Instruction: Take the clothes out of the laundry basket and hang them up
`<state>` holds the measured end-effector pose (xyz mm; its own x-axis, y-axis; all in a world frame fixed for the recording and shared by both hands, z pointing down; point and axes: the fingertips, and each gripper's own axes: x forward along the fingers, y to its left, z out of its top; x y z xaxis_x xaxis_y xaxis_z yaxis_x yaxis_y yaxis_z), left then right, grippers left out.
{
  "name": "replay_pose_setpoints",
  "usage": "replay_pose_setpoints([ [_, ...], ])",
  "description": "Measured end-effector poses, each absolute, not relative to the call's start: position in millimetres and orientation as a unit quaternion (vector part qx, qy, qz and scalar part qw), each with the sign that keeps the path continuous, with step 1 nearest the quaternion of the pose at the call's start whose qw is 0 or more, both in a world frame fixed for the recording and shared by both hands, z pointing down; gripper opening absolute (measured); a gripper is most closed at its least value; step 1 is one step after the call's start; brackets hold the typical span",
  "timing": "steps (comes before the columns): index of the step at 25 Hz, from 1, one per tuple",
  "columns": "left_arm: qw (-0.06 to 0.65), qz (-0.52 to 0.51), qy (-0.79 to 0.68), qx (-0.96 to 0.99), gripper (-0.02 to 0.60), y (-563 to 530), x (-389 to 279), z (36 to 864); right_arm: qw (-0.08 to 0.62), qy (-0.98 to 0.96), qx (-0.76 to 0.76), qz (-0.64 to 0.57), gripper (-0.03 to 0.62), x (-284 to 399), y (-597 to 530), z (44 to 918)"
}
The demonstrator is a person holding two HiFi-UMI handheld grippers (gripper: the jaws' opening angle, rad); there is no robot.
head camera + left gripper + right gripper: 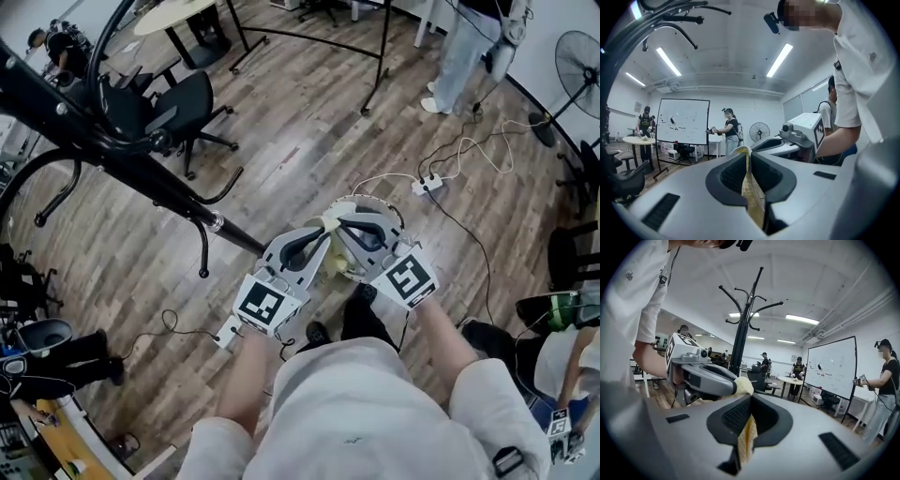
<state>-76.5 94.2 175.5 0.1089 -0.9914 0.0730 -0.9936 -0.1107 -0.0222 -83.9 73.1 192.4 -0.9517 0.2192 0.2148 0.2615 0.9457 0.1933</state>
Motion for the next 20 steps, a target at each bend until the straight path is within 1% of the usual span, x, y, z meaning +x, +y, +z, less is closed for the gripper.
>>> replay_pose_setpoints([
  [3,0.013,0.028,-0.68,0.733,0.031,115.4,-84.0,174.1,0.088,-0.981,-0.127,-0.115,0.009,-89.3,90.0,179.2],
  [5,0.013,0.036,-0.686,0.726,0.054,131.3,-87.1,178.4,0.079,-0.981,-0.129,-0.122,0.009,-93.2,103.1,169.6],
  [7,0.019,0.048,-0.692,0.72,0.094,145.3,-87.6,186.7,0.07,-0.981,-0.132,-0.12,0.009,-94.6,113.8,159.5],
  [10,0.032,0.053,-0.699,0.713,0.114,159.0,-85.5,196.3,0.059,-0.982,-0.137,-0.114,0.009,-96.2,122.0,143.7],
  [20,0.075,0.048,-0.724,0.684,0.141,208.4,-72.8,231.4,0.028,-0.979,-0.178,-0.1,0.008,-107.5,176.2,117.2],
])
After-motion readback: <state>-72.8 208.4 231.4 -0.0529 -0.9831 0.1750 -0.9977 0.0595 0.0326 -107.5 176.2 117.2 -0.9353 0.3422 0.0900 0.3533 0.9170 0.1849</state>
